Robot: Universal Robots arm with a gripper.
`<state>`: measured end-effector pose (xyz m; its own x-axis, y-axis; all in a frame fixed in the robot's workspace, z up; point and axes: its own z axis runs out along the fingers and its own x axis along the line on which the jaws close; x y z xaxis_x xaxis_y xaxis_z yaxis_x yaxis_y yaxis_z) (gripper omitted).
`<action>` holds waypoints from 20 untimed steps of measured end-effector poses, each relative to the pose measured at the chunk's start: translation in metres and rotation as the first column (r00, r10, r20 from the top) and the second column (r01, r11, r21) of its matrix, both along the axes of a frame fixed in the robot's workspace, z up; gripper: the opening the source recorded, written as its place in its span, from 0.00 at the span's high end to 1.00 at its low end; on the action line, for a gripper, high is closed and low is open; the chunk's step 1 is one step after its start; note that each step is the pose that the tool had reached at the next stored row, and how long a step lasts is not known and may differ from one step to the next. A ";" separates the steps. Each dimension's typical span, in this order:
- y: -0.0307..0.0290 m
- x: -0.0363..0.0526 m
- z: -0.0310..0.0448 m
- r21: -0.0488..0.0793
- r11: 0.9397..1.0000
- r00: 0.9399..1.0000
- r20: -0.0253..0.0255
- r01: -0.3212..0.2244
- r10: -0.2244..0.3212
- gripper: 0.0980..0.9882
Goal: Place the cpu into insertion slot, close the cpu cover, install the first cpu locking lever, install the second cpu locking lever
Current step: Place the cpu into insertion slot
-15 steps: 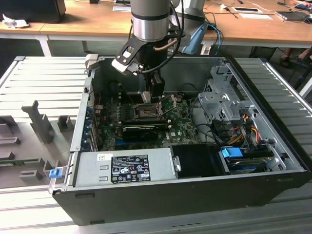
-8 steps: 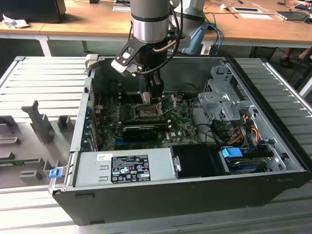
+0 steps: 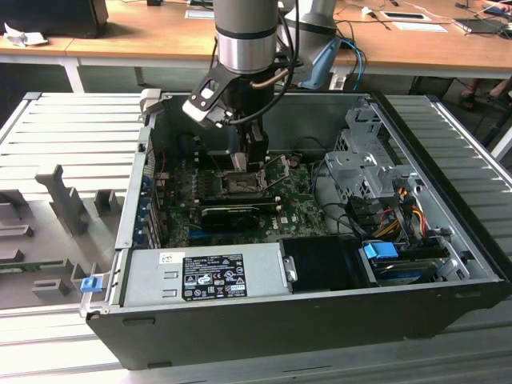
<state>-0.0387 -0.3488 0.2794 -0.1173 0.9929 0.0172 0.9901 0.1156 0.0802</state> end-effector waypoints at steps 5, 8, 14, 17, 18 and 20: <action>0.0000 0.0000 -0.0037 0.000 1.000 1.000 0.000 0.007 -0.007 0.52; 0.0000 0.0000 -0.0049 0.000 1.000 1.000 0.000 0.010 -0.010 0.52; 0.0006 -0.0003 -0.0104 0.000 1.000 1.000 -0.001 0.022 -0.022 0.52; 0.0022 -0.0002 -0.0127 0.000 1.000 1.000 -0.002 0.031 -0.031 0.52; 0.0023 -0.0002 -0.0131 0.000 0.999 0.999 -0.002 0.033 -0.033 0.52; 0.0026 -0.0004 -0.0157 0.000 0.999 0.999 -0.002 0.040 -0.040 0.52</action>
<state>-0.0391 -0.3463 0.2637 -0.0771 0.9969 0.0174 0.9941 0.0755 0.0778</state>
